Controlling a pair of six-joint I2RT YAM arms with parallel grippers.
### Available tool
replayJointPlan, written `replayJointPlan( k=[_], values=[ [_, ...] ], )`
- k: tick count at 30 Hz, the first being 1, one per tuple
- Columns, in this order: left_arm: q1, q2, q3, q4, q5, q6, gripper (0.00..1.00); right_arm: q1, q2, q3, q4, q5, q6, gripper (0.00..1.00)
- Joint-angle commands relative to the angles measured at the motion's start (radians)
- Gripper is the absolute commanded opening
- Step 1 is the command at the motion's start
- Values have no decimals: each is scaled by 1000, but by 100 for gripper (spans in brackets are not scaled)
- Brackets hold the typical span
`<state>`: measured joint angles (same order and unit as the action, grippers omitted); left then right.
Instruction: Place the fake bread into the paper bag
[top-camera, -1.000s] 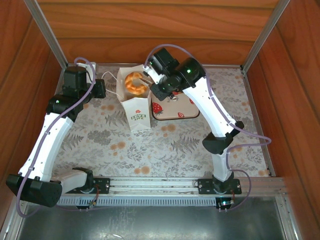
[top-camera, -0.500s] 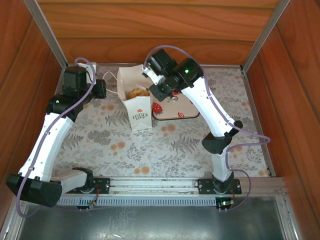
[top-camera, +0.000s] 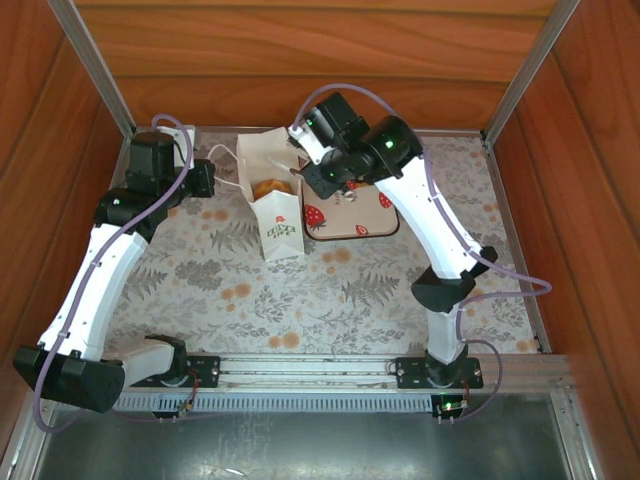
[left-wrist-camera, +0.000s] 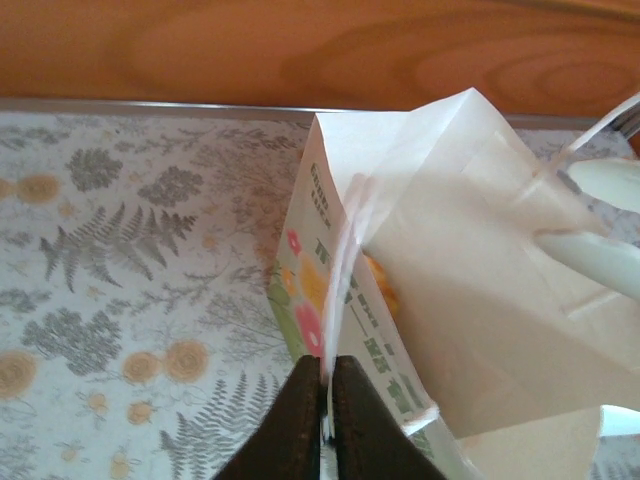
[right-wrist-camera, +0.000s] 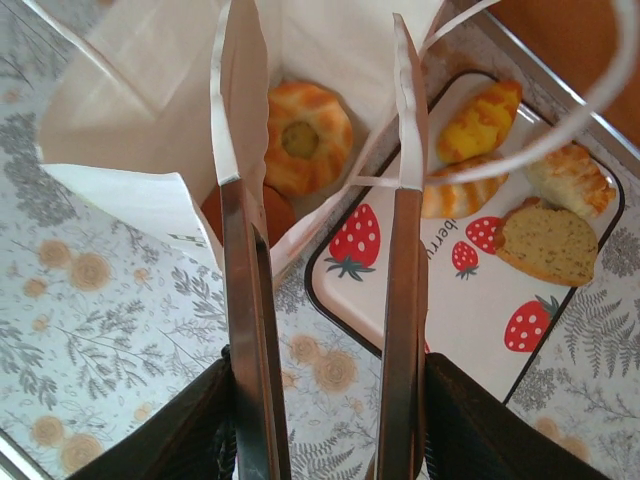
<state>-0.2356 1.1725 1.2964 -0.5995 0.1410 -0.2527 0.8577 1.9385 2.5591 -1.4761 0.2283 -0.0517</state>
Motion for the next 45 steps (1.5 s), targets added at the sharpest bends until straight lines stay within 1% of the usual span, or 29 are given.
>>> replayJointPlan(
  k=[1, 9, 15, 18, 22, 27, 29, 33, 36, 38, 42, 45],
  values=[
    [4, 1, 29, -2, 26, -22, 27, 4, -88, -14, 51, -49, 31, 49],
    [5, -26, 23, 7, 26, -53, 54, 4, -268, -147, 139, -134, 78, 48],
    [5, -77, 0, 21, 33, -93, 81, 5, -438, -305, 186, -116, 121, 48],
    [5, -114, -31, 32, 30, -115, 88, 4, -523, -402, 214, -92, 146, 48],
    [6, -170, -89, 46, -3, -146, 93, 3, -625, -539, 239, -49, 185, 48],
    [6, -254, -180, 68, -72, -187, 98, -7, -733, -715, 243, 20, 239, 49],
    [6, -284, -211, 71, -99, -199, 98, -28, -764, -784, 244, 32, 261, 49],
    [7, -334, -263, 78, -149, -222, 98, -102, -802, -924, 261, 14, 288, 49],
    [7, -358, -295, 85, -174, -233, 98, -182, -799, -1027, 306, -18, 297, 49],
    [7, -369, -315, 95, -181, -240, 98, -216, -778, -1089, 349, -35, 304, 48],
    [6, -370, -352, 128, -172, -246, 100, -233, -691, -1173, 470, -39, 303, 47],
    [6, -360, -371, 162, -147, -243, 100, -233, -597, -1181, 548, -19, 289, 46]
  ],
)
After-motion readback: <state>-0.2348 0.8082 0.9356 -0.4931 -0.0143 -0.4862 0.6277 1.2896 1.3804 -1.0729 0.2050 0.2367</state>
